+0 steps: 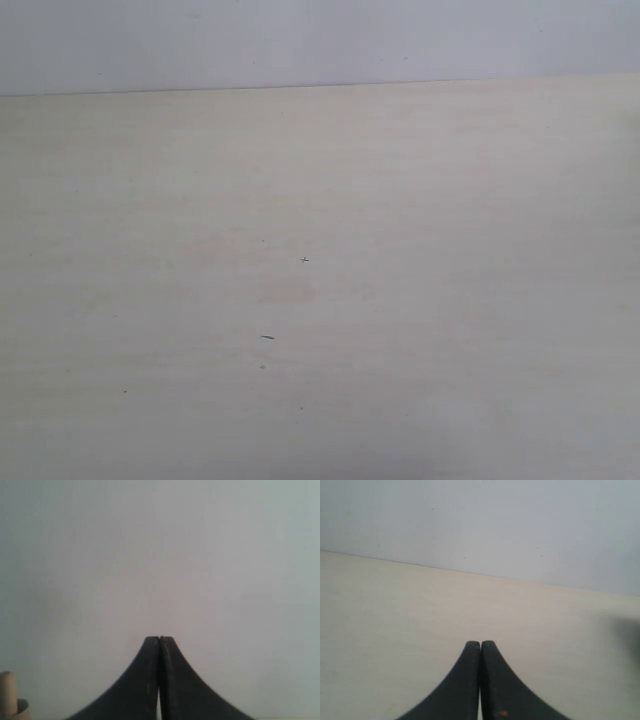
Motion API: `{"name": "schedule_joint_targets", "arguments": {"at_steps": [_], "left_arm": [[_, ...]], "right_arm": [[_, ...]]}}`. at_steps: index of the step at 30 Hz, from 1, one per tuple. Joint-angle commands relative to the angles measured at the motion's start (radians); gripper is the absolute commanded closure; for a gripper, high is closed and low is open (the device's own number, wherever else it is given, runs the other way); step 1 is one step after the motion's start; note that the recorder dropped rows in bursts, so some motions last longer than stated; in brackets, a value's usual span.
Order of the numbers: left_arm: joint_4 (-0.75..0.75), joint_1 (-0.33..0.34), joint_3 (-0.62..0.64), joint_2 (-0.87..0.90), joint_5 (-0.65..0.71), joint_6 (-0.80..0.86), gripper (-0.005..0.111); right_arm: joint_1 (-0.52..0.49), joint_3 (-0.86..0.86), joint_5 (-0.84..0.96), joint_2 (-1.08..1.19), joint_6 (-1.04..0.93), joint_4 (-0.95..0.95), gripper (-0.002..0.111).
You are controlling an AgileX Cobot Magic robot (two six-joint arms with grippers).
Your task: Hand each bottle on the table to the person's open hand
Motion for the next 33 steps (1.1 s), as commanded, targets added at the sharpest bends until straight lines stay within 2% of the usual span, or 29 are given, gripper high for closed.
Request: {"name": "schedule_joint_targets", "arguments": {"at_steps": [1, 4, 10, 14, 19, 26, 33], "left_arm": [[0.121, 0.003, 0.124, -0.007, -0.082, -0.105, 0.107], [0.119, 0.003, 0.212, -0.01, -0.114, -0.105, 0.107], [0.121, 0.003, 0.471, -0.01, -0.148, -0.103, 0.107], [0.121, 0.003, 0.599, -0.01, -0.279, -0.103, 0.107], [0.121, 0.003, 0.64, -0.023, -0.292, -0.103, 0.107], [0.117, 0.003, 0.64, -0.164, -0.282, -0.103, 0.107], [0.106, -0.003, 0.64, -0.213, -0.189, -0.106, 0.107]], "right_arm": [[-0.004, 0.005, -0.011, -0.006, -0.004, -0.001, 0.108], [-0.004, 0.005, -0.011, -0.006, -0.004, -0.001, 0.108], [-0.004, 0.005, -0.011, -0.006, -0.004, -0.001, 0.108], [-0.004, 0.005, -0.011, -0.006, -0.004, -0.001, 0.108], [-0.004, 0.005, -0.011, -0.006, -0.004, -0.001, 0.108], [-0.004, 0.005, -0.011, -0.006, -0.004, -0.001, 0.108], [-0.004, 0.005, -0.011, -0.006, -0.004, -0.001, 0.108]]}}
